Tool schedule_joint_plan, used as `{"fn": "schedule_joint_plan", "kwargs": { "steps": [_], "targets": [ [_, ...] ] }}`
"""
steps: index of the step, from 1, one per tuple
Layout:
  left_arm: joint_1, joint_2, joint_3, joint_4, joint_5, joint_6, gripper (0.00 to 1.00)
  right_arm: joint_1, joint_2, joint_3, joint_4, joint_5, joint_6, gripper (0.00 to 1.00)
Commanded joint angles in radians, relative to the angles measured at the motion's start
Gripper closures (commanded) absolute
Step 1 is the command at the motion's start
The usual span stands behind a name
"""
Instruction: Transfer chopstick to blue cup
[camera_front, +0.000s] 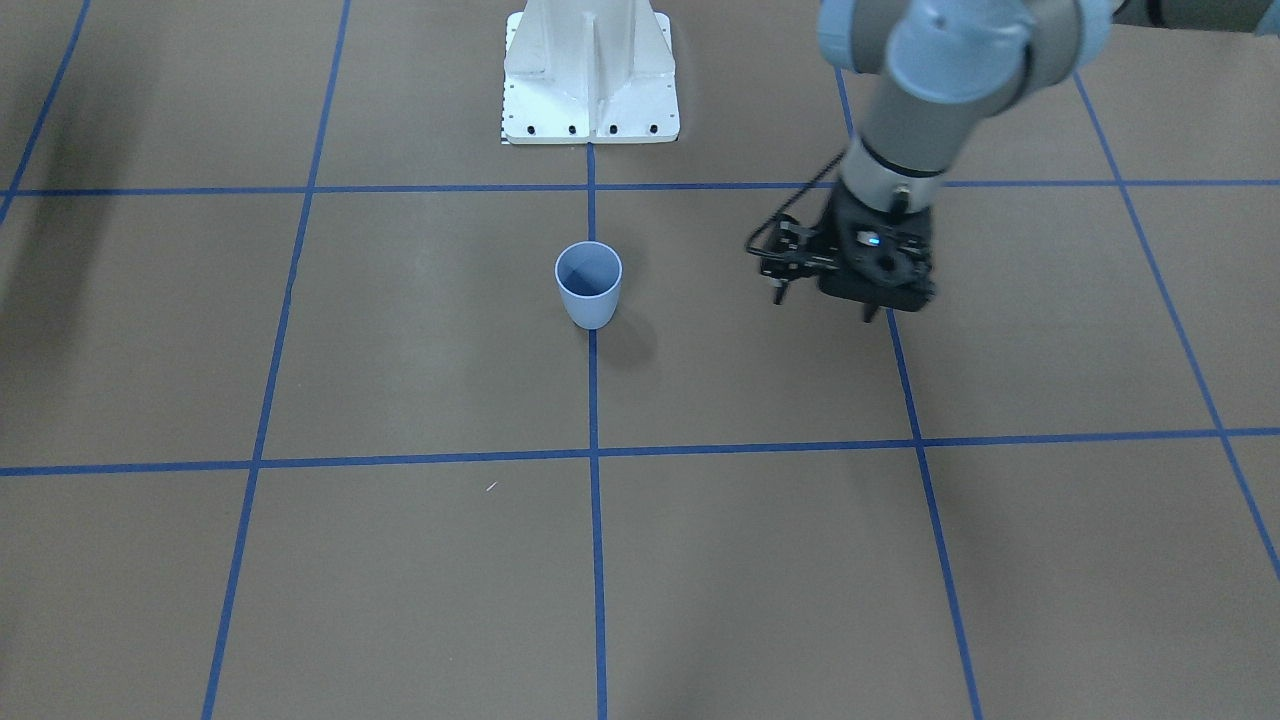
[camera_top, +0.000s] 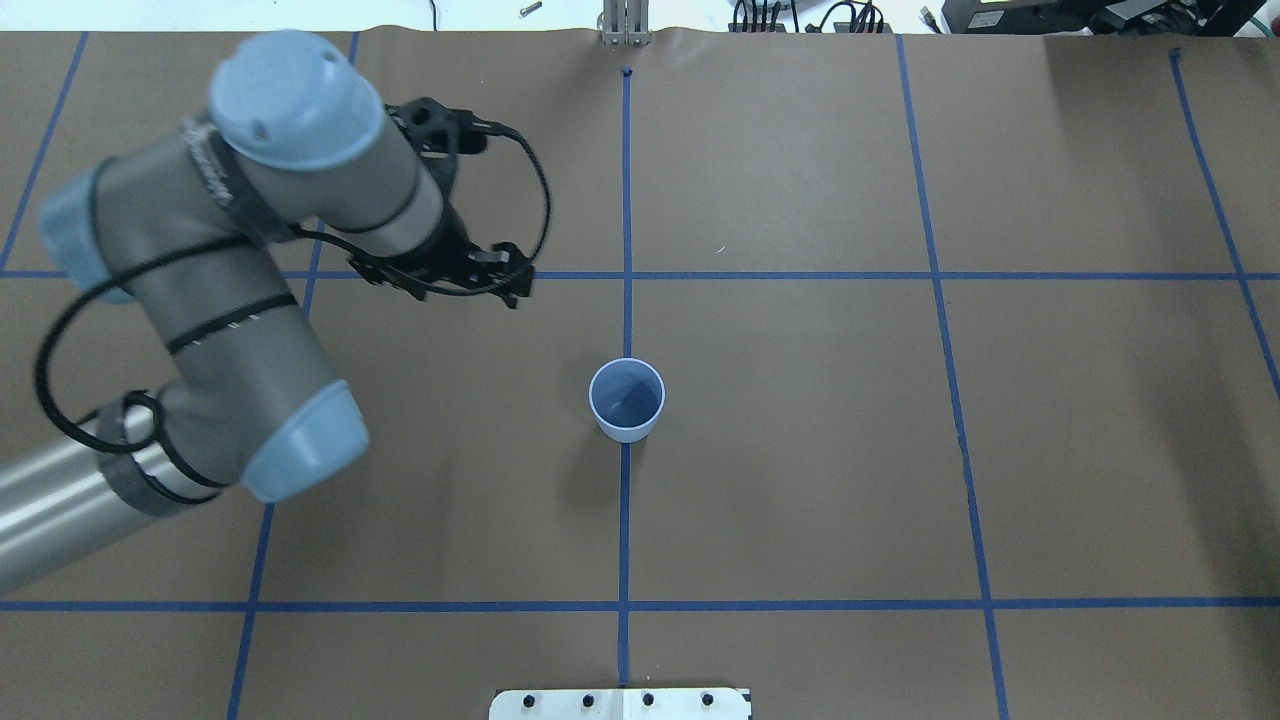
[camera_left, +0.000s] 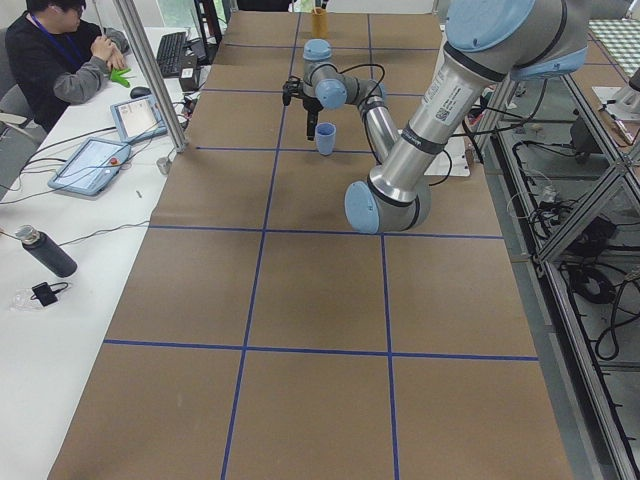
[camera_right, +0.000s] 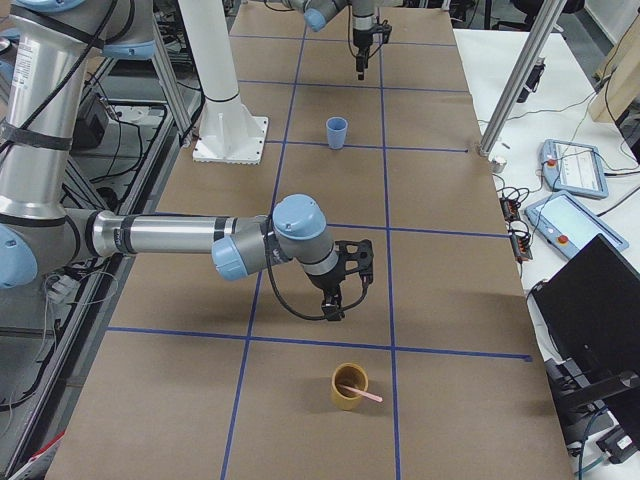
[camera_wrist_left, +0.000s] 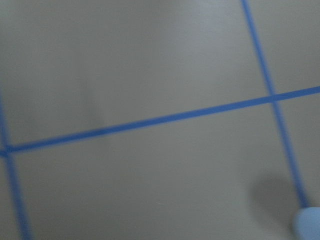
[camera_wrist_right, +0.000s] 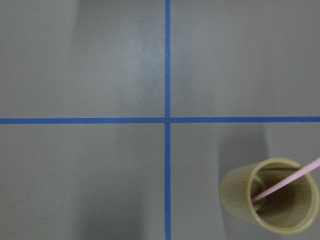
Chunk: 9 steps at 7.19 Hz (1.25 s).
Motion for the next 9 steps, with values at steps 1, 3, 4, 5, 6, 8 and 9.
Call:
{"fn": "schedule_joint_plan", "kwargs": {
  "steps": [1,3,4,5,6,8,9],
  "targets": [
    [-0.292,0.167,0.076,0.004,-0.026,0.493,0.02,0.087,0.006,-0.097,0.012,-0.016,-0.005,0.0],
    [-0.486,0.232,0.207,-0.012,-0.028,0.838,0.02,0.11,0.021,-0.149,0.049,-0.17,0.12,0.01],
    [-0.511,0.276,0.204,-0.056,-0.026,0.851,0.02,0.11,0.04,-0.245,0.197,-0.208,0.242,0.02],
    [-0.516,0.311,0.206,-0.115,-0.026,0.845,0.02,0.102,0.085,-0.355,0.326,-0.223,0.349,0.02],
    [-0.516,0.315,0.204,-0.12,-0.026,0.847,0.02,0.087,0.138,-0.42,0.351,-0.252,0.386,0.03],
    [-0.516,0.329,0.196,-0.121,-0.026,0.847,0.02,0.037,0.144,-0.416,0.353,-0.256,0.458,0.04],
    [-0.516,0.329,0.196,-0.12,-0.026,0.845,0.02,-0.005,0.146,-0.422,0.383,-0.263,0.496,0.05]
  ]
}}
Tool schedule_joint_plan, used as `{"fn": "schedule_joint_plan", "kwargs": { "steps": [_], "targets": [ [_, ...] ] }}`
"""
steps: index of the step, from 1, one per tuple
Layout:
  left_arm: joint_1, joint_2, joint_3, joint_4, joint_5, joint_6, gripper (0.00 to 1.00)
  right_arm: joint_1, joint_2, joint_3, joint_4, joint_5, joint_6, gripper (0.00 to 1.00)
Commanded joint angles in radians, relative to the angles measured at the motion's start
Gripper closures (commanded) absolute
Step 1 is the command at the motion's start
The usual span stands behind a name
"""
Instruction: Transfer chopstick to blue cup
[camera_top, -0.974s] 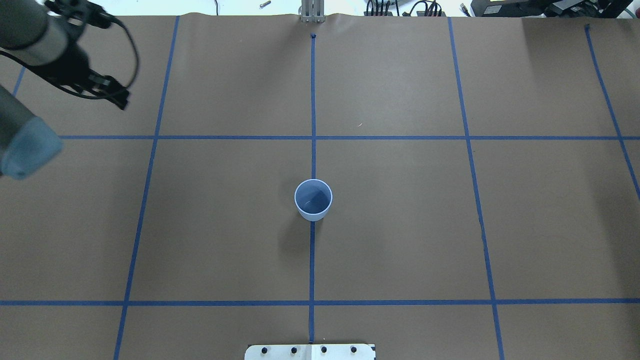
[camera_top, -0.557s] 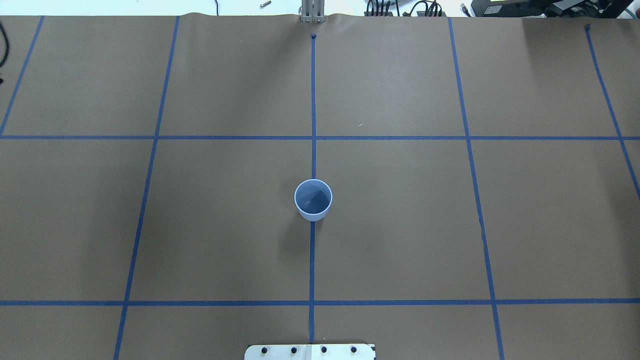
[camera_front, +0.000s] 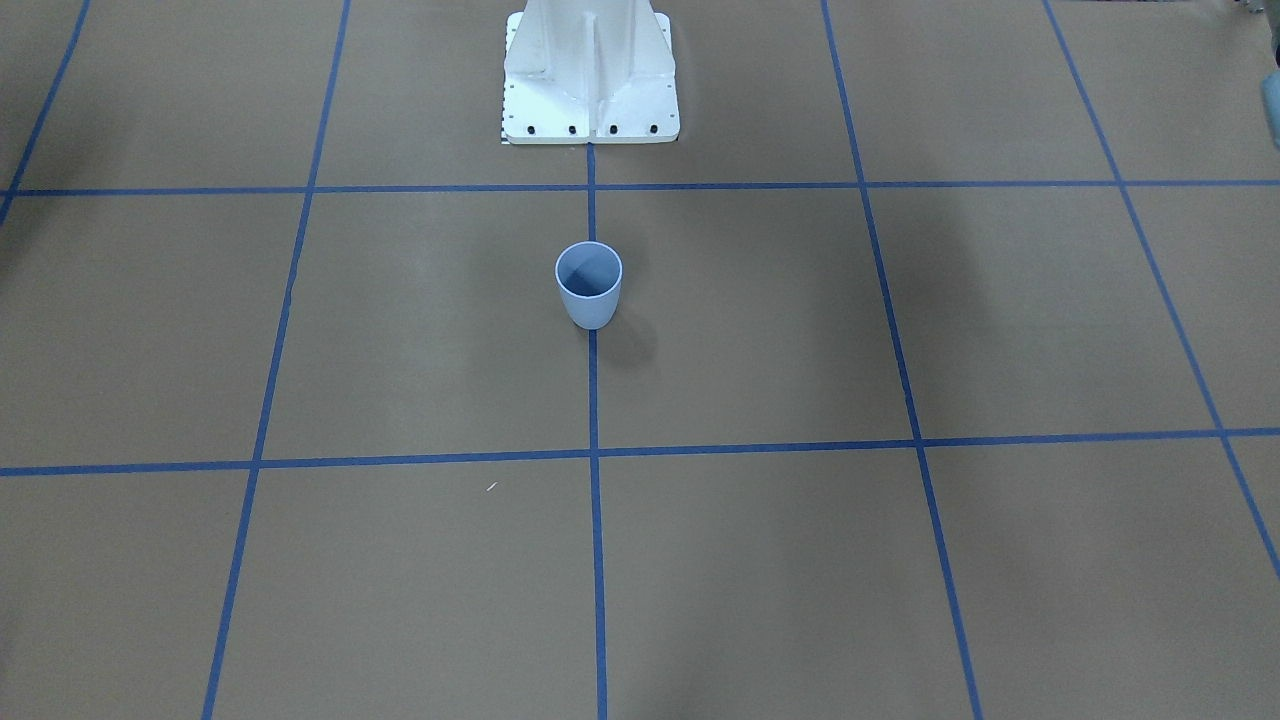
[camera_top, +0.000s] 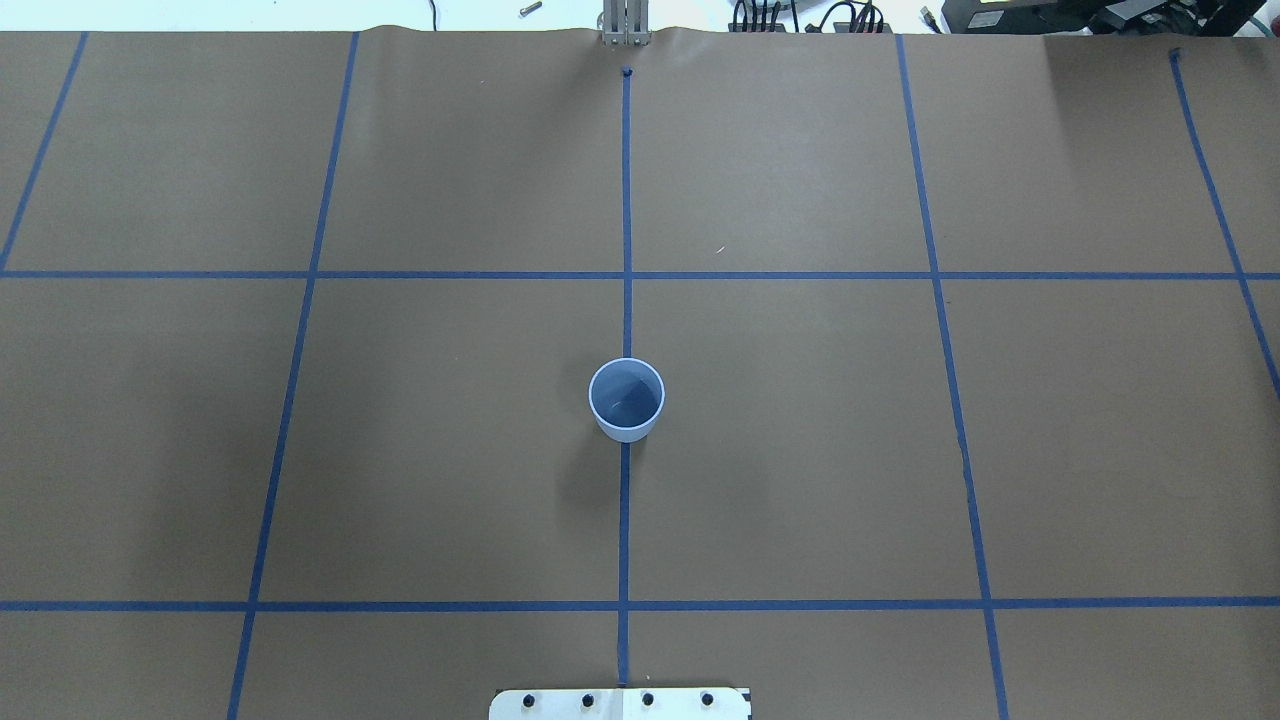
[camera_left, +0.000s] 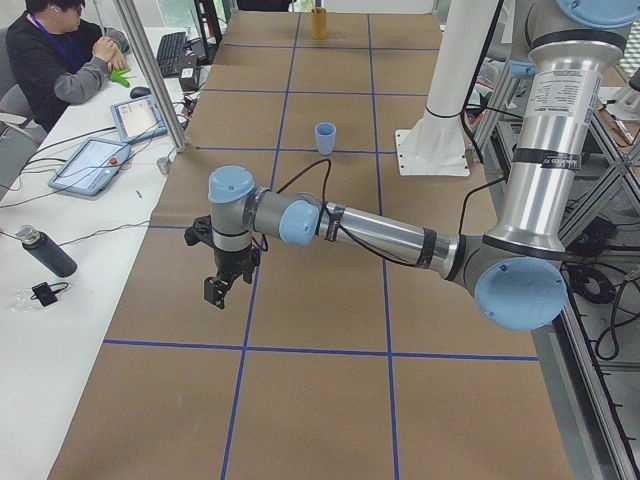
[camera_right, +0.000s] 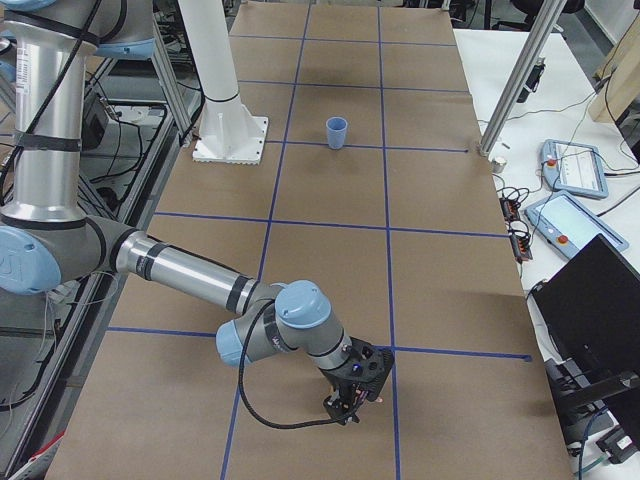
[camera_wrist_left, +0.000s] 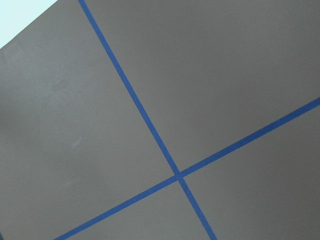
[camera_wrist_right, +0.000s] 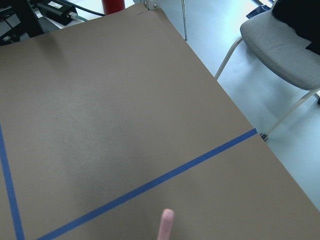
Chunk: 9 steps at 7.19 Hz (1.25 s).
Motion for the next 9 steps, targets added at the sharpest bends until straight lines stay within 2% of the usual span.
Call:
{"fn": "schedule_joint_plan", "kwargs": {
  "steps": [1,2,3,4,6,7,9],
  "targets": [
    [-0.001,0.001,-0.001,-0.002,0.0,-0.002,0.02,-0.051,0.002,-0.011,0.047,-0.014,0.066,0.12],
    [-0.001,0.001,-0.001,0.0,0.0,-0.004,0.02,-0.051,0.001,-0.02,0.048,-0.027,0.066,0.23],
    [-0.001,0.001,-0.004,-0.002,0.0,-0.004,0.02,-0.051,0.001,-0.027,0.049,-0.056,0.063,0.25],
    [-0.001,0.0,-0.004,0.0,0.0,-0.005,0.02,-0.051,0.0,-0.03,0.049,-0.058,0.063,0.39],
    [-0.001,-0.002,-0.004,0.0,0.0,-0.005,0.02,-0.051,0.003,-0.03,0.049,-0.073,0.068,0.91],
    [-0.001,0.0,-0.004,0.0,0.0,-0.004,0.02,-0.051,0.005,-0.022,0.049,-0.073,0.068,1.0],
    [-0.001,0.001,-0.003,0.0,0.0,-0.005,0.02,-0.043,0.005,0.042,0.036,-0.052,0.063,1.0]
  ]
}}
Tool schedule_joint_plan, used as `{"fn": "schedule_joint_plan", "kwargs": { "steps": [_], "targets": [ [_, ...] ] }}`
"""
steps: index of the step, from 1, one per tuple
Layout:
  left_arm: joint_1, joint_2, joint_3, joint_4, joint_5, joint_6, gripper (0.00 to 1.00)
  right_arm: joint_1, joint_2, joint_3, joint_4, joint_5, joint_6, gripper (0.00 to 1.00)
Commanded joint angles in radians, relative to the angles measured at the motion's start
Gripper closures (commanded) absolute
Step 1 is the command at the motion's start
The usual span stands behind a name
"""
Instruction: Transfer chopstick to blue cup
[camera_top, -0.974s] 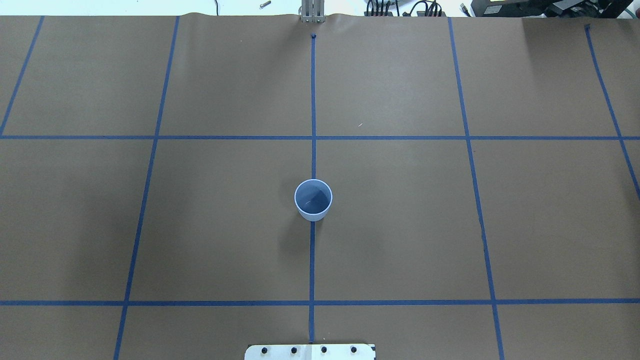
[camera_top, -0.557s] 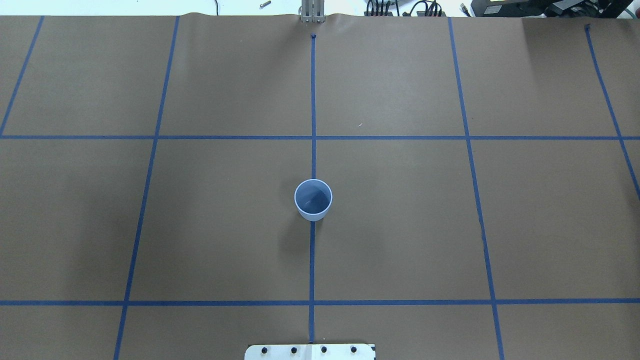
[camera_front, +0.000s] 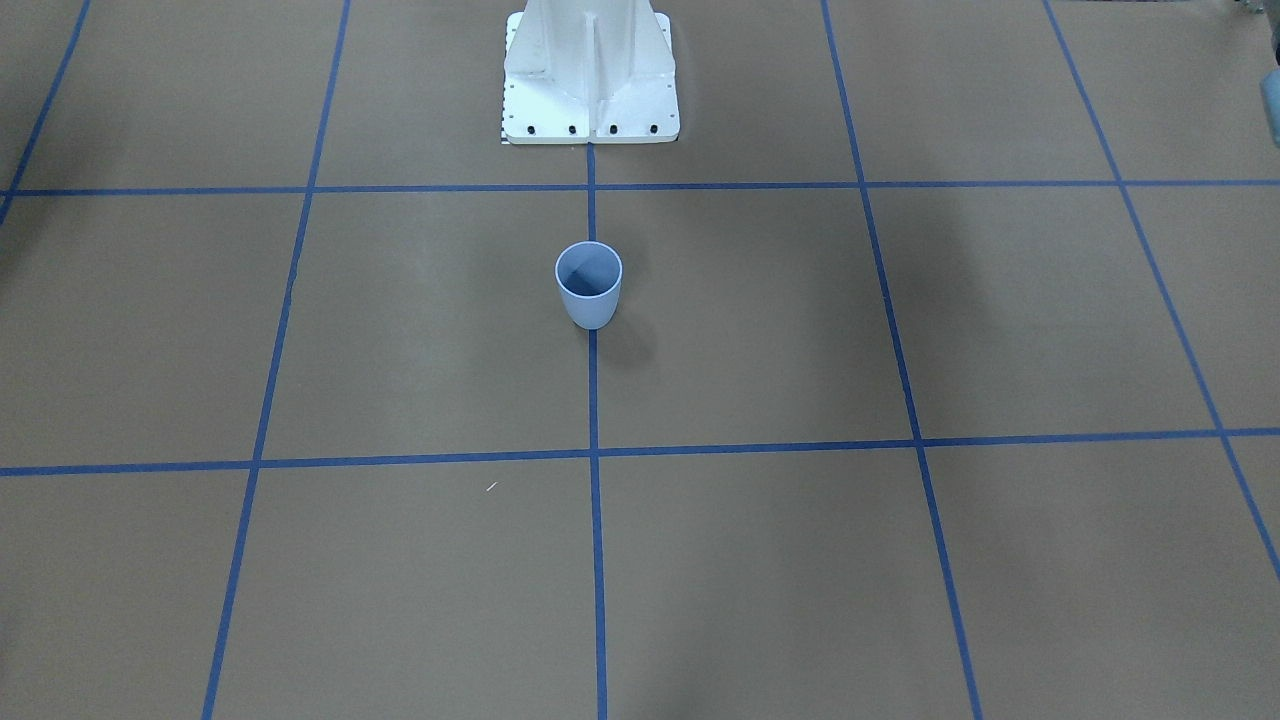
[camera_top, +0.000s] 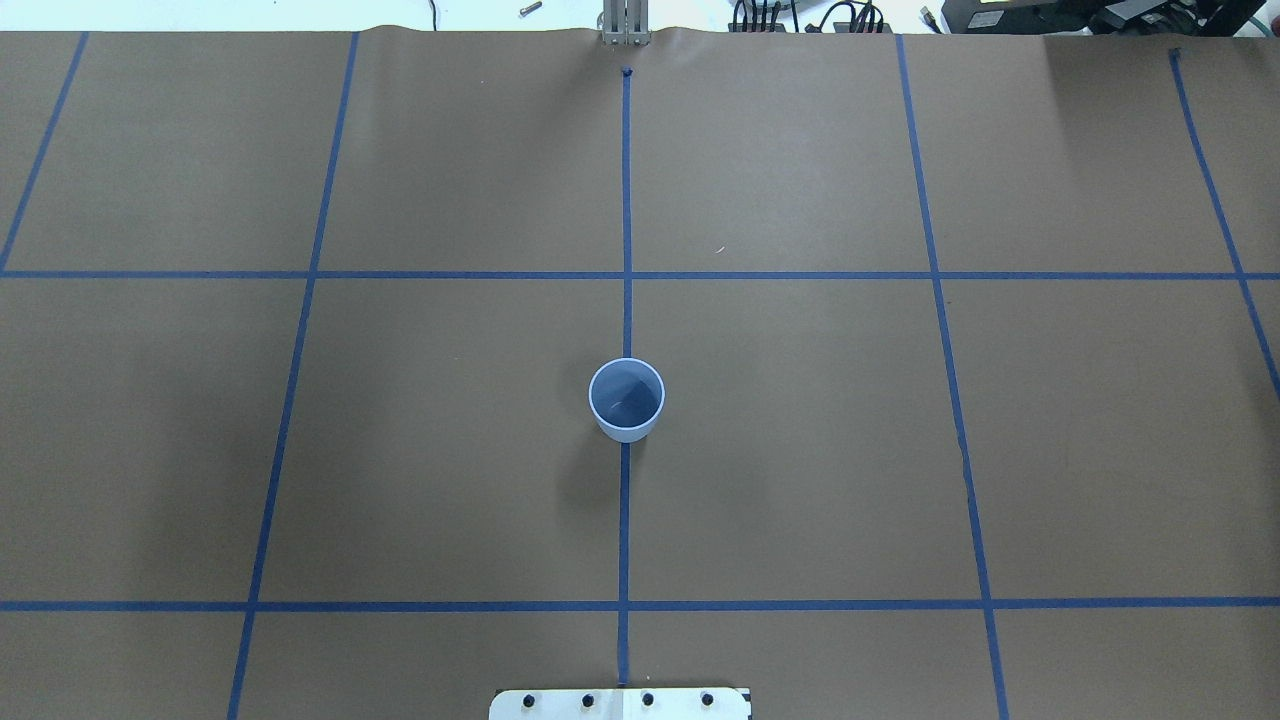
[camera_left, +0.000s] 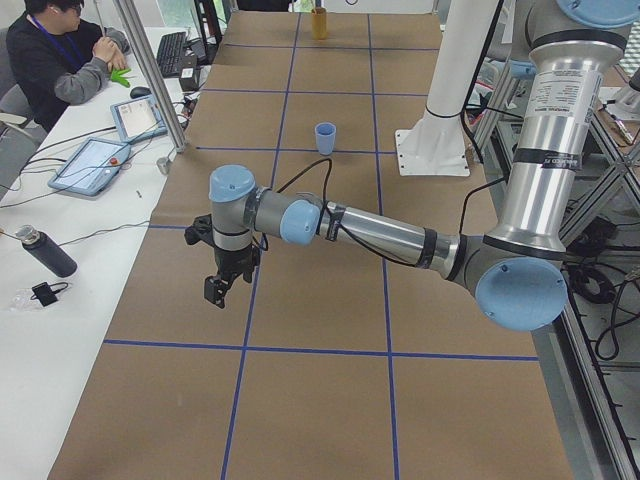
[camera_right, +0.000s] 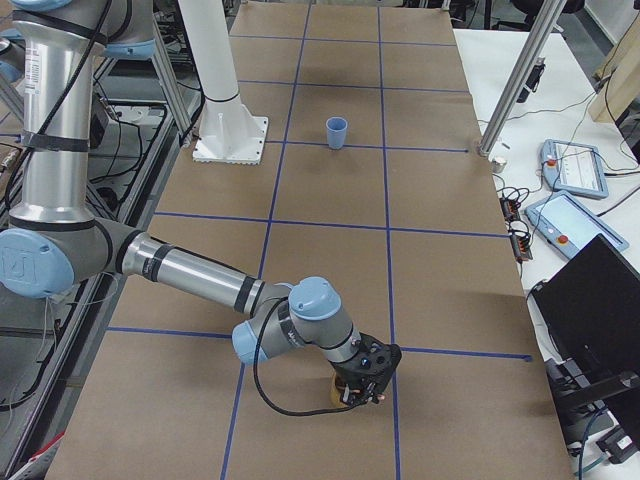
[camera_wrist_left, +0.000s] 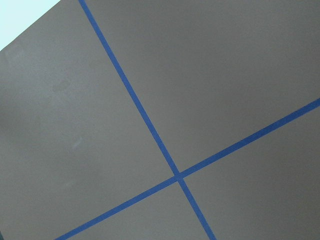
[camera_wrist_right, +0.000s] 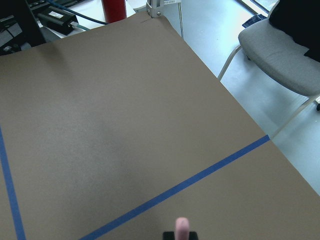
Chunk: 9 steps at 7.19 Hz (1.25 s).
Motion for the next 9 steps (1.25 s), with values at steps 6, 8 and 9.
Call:
{"fn": "schedule_joint_plan", "kwargs": {
  "steps": [6,8,9],
  "targets": [
    [-0.012,0.009,0.011,0.002,0.011,-0.005,0.02,0.263,0.019,0.345,-0.38,0.082,-0.208,1.0],
    [-0.088,0.044,0.022,0.008,-0.047,-0.078,0.02,0.254,0.101,0.354,-0.452,0.143,-0.192,1.0],
    [-0.128,0.07,0.027,0.012,-0.172,-0.167,0.02,0.207,0.126,0.367,-0.463,0.207,-0.165,1.0]
  ]
}}
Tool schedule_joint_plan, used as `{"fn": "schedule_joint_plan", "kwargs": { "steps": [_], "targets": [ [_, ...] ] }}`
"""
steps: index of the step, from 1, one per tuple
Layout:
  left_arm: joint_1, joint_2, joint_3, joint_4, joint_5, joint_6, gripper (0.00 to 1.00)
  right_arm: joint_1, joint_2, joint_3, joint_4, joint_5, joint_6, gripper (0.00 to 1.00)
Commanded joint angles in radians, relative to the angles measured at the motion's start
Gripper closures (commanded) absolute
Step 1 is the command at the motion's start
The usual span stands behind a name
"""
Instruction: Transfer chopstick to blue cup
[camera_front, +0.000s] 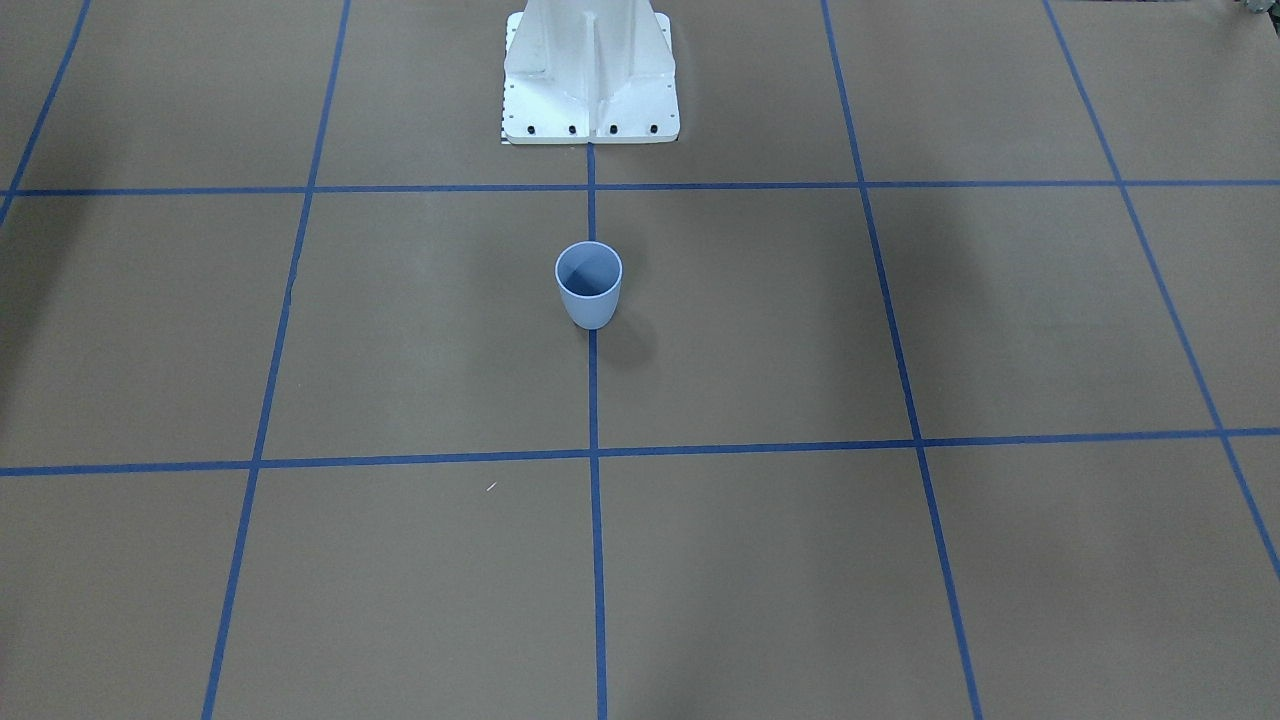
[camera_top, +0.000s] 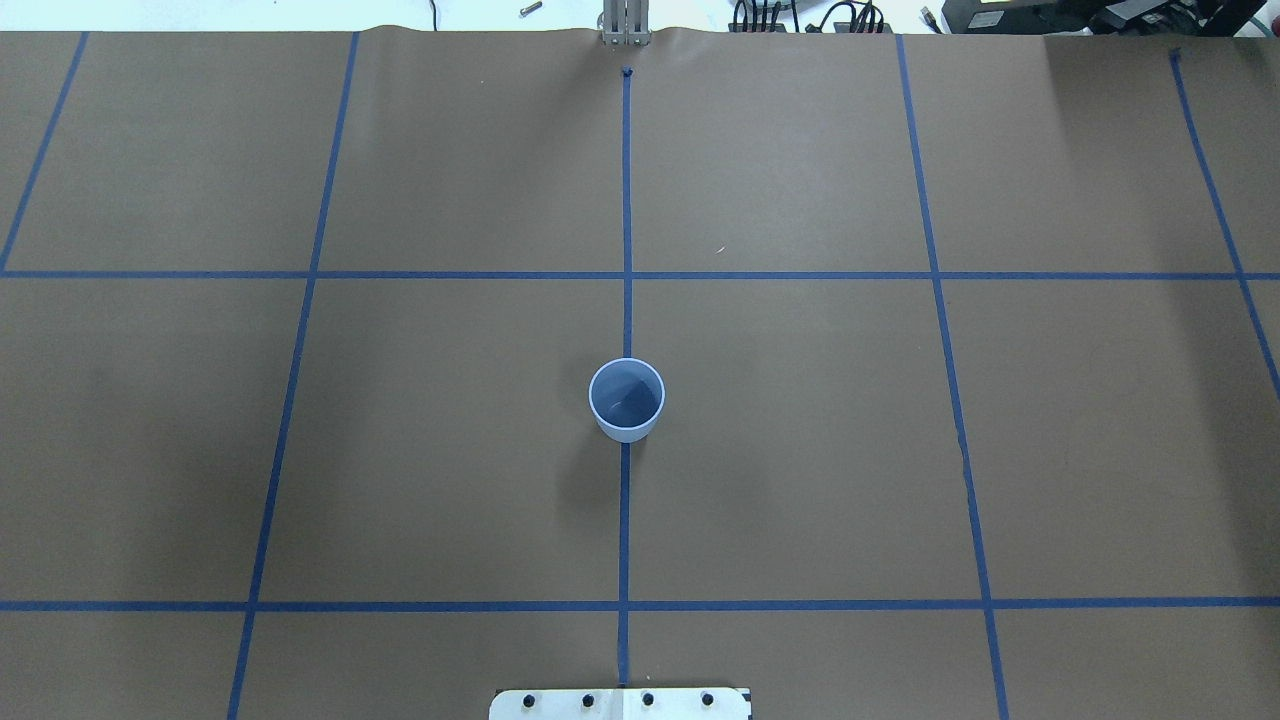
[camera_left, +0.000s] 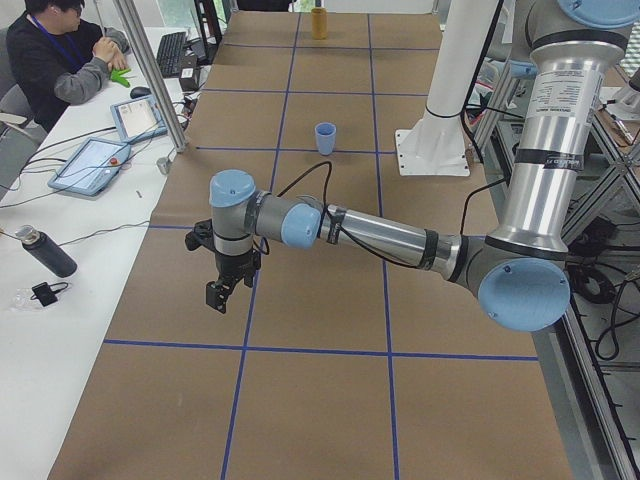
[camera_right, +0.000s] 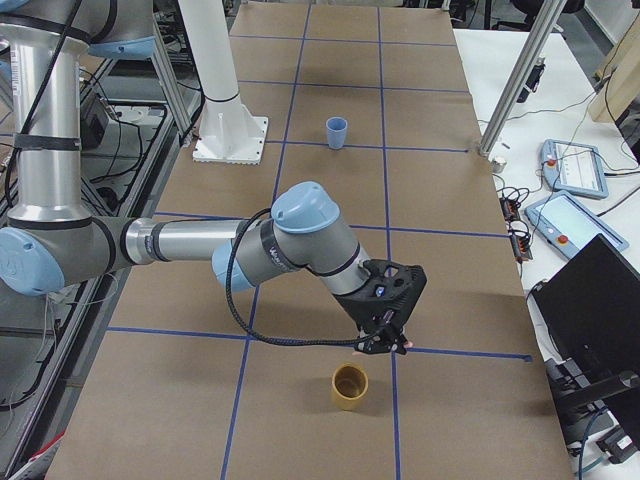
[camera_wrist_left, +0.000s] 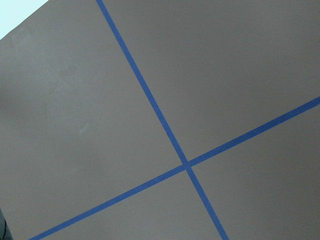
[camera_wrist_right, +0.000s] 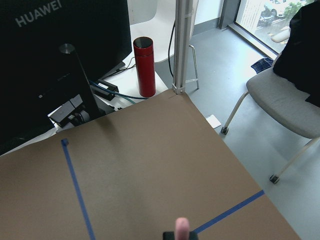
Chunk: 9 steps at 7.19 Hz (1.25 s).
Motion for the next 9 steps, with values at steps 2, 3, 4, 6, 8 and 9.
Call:
{"fn": "schedule_joint_plan", "kwargs": {
  "steps": [2,3,4,6,8,9],
  "targets": [
    [-0.101,0.062,-0.004,0.009,-0.171,-0.097,0.02,-0.28,0.127,0.118,-0.027,0.064,0.377,1.0],
    [-0.113,0.067,-0.004,0.009,-0.171,-0.097,0.02,-0.401,0.192,0.15,-0.029,0.045,0.536,1.0],
    [-0.118,0.074,-0.005,0.009,-0.171,-0.097,0.02,-0.53,0.269,0.17,-0.037,-0.027,0.696,1.0],
    [-0.122,0.077,-0.004,0.009,-0.171,-0.097,0.02,-0.809,0.526,0.23,-0.366,-0.284,0.93,1.0],
    [-0.124,0.094,-0.004,0.006,-0.173,-0.099,0.02,-1.018,0.702,0.248,-0.608,-0.461,1.097,1.0],
    [-0.122,0.094,-0.002,0.006,-0.173,-0.099,0.02,-1.116,0.781,0.244,-0.741,-0.555,1.13,1.0]
  ]
}}
